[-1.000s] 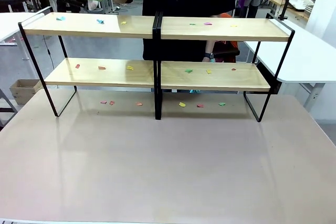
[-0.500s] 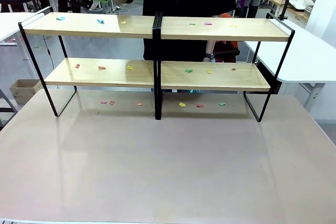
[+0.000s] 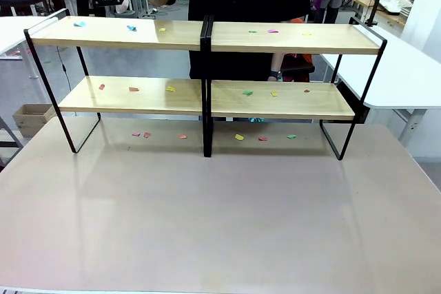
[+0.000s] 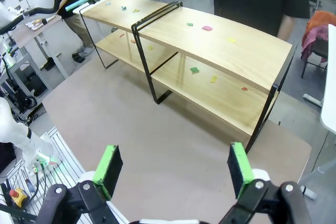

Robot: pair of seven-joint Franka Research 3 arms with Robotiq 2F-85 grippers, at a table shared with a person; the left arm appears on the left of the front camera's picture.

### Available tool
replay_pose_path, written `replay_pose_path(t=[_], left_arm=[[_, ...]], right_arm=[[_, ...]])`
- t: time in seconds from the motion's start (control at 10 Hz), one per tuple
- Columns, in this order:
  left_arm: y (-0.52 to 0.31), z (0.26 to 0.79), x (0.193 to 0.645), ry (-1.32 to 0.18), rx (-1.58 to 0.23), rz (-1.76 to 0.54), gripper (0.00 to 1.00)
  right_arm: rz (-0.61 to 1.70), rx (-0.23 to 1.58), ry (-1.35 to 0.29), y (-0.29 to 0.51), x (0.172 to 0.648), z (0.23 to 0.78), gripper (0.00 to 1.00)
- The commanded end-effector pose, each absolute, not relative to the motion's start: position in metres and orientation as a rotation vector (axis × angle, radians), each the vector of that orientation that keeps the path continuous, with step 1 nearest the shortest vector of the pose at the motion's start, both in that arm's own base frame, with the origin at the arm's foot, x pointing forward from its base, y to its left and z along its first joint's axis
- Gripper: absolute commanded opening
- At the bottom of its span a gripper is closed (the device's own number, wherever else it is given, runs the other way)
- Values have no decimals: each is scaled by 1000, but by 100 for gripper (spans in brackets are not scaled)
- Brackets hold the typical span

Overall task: Clean the shelves.
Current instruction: Pick up the Duster when the human hands it over.

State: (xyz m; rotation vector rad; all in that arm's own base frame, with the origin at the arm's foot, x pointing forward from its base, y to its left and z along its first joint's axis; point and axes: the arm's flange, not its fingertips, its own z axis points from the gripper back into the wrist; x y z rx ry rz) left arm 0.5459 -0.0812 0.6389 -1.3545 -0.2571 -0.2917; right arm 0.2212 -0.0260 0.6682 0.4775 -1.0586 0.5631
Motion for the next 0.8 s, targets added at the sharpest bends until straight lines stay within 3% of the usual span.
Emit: replay_pose_path(t=[0.0,0.5,0.7], left_arm=[[-80,639,545,-243,-1342,-281,0],[-68,636,530,-246,-1357,-319,0],[-59,649,485,-263,-1253,-469,0]], right_arm=[[559,478,-1054,-27,221,668,100],[559,478,-1054,-27,221,668,100],[559,478,-1054,-27,221,668,100]])
